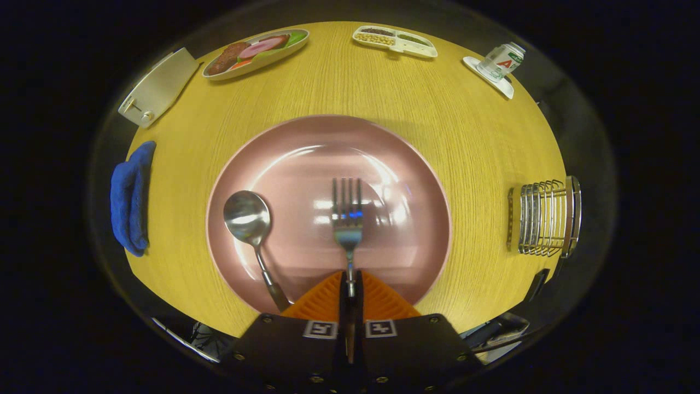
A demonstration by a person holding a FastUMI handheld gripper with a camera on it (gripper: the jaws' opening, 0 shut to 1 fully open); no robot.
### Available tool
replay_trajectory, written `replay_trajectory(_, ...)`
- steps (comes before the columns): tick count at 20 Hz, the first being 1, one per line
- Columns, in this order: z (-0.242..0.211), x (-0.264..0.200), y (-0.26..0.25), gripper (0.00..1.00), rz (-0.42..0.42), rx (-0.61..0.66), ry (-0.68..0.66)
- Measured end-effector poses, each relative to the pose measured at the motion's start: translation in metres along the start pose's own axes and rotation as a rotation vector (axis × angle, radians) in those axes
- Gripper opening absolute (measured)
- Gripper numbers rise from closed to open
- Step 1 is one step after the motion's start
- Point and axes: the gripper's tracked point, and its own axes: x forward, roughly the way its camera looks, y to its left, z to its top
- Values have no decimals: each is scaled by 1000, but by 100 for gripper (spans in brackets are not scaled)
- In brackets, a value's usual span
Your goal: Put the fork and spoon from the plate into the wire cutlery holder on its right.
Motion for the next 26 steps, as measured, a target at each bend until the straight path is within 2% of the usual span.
replay_trajectory(6, 6, -27, -4, 4, -58, 22, -3)
replay_trajectory(11, 31, -60, -16, 4, -73, 129, -84)
replay_trajectory(14, 40, -84, -43, 4, -122, 223, -123)
replay_trajectory(19, 36, -113, -99, 4, -213, 345, -90)
replay_trajectory(26, 9, -119, -182, 4, -276, 456, -20)
